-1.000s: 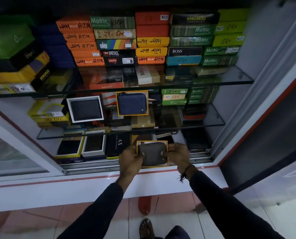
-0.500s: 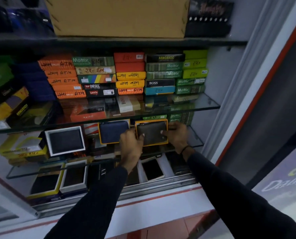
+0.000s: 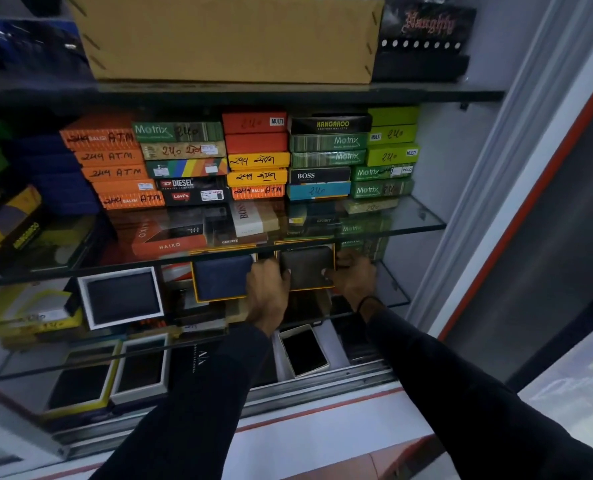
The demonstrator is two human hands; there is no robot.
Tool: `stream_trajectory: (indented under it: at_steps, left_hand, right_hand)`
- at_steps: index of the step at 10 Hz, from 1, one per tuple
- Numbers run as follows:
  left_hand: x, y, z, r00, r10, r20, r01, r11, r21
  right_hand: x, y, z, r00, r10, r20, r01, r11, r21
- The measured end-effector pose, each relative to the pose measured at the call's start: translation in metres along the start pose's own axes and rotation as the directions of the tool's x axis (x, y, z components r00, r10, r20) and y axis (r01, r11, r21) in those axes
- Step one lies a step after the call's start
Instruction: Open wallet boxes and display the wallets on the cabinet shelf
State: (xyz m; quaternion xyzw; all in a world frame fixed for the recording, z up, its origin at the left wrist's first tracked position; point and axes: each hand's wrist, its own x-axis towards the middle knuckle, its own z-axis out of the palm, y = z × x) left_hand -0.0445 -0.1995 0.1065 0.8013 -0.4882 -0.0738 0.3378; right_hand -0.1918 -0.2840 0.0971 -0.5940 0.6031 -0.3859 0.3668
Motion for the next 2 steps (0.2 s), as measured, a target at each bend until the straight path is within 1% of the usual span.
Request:
stream_trajectory:
  at_steps: [1, 2]
  left_hand:
    - [-0.021, -0.003, -0.008, 0.994, 0.084, -0.065, -0.081, 0.995, 0.057]
    - [-0.045, -0.009, -0.019, 0.975, 0.189, -0.114, -0.173, 0.975, 0.140]
  right_hand:
    - [-0.027, 0.009, -0.003, 1.000, -0.019, -0.023, 0.018, 0.999, -0.038]
    - [-0.065, 0.011, -0.006, 0.988, -0.139, -0.065, 0.127, 0.979, -0.159]
